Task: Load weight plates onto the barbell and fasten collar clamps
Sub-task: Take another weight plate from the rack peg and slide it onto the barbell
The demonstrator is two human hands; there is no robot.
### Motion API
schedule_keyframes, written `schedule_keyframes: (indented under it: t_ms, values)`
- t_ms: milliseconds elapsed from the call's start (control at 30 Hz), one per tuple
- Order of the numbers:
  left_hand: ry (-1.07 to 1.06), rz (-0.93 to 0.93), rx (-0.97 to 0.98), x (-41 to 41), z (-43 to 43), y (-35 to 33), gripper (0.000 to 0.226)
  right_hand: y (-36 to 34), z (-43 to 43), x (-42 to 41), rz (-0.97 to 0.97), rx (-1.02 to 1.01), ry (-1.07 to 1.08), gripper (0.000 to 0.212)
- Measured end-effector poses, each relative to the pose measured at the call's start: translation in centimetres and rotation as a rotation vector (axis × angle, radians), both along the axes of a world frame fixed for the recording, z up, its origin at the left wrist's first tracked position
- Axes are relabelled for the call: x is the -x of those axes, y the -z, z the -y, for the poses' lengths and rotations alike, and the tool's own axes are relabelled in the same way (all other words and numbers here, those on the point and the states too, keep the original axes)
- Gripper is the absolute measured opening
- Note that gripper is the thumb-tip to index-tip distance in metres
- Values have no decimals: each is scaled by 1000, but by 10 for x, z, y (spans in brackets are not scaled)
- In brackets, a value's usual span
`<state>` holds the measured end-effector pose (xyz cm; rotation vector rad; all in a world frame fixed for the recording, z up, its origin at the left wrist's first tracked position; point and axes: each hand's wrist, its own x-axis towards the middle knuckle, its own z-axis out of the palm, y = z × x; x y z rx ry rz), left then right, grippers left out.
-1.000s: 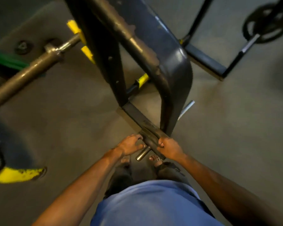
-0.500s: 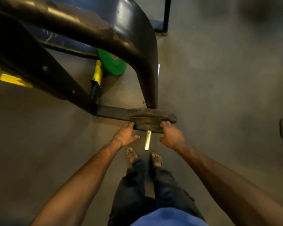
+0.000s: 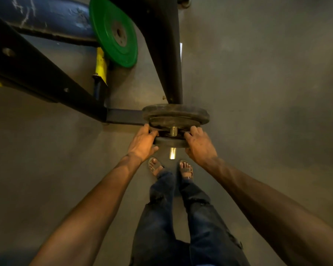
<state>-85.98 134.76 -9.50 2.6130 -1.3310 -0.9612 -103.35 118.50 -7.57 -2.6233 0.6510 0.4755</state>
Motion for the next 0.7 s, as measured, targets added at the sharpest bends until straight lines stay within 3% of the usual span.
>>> schedule_keyframes:
  t_ms: [200, 400, 533, 700]
  values:
    - [137, 120, -39, 17, 0, 6, 44, 8, -19, 9, -88, -89, 49, 39]
    - [204, 5, -149, 38, -41, -18, 28, -7, -30, 24, -194, -206, -71, 37]
    - [65, -105, -66, 70, -105, -65, 39, -37, -60, 36, -201, -212, -205, 50]
    - [-277, -51, 23, 123, -194, -136, 31, -92, -107, 38, -78, -251, -465, 35]
